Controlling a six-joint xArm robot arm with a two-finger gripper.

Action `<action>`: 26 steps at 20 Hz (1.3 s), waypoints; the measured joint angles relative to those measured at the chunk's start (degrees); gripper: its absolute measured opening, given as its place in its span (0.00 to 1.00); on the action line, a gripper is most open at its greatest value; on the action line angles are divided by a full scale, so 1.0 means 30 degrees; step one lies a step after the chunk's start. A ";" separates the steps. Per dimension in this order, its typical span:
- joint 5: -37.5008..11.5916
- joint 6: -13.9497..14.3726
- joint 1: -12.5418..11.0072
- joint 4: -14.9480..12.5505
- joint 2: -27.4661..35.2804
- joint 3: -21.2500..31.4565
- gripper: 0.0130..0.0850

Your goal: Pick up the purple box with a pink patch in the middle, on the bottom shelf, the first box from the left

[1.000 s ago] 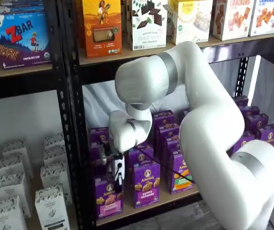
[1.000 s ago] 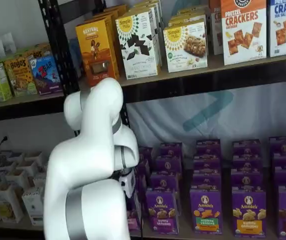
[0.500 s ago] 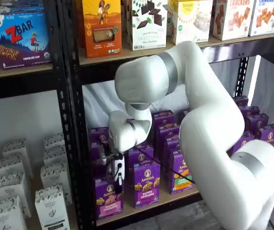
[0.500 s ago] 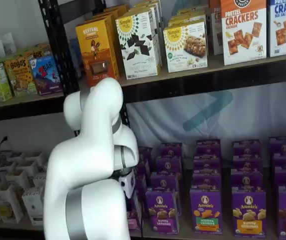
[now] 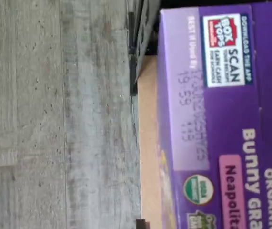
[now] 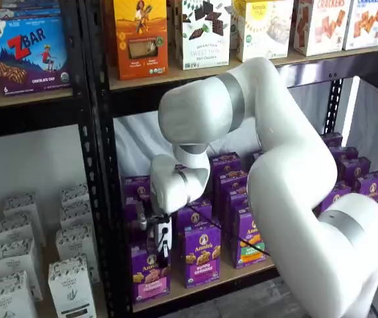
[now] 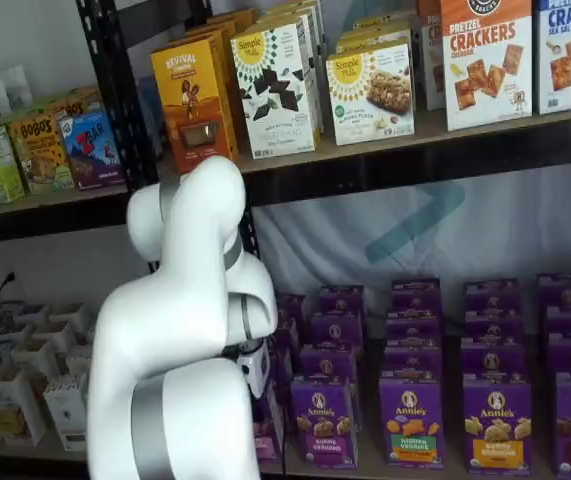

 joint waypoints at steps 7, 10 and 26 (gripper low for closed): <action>0.0034 0.0029 -0.0081 -0.0112 -0.0005 0.0011 0.39; 0.0270 0.0036 -0.0110 -0.0155 -0.0023 -0.0036 0.33; 0.0597 0.0104 -0.0181 -0.0307 -0.0646 0.0617 0.28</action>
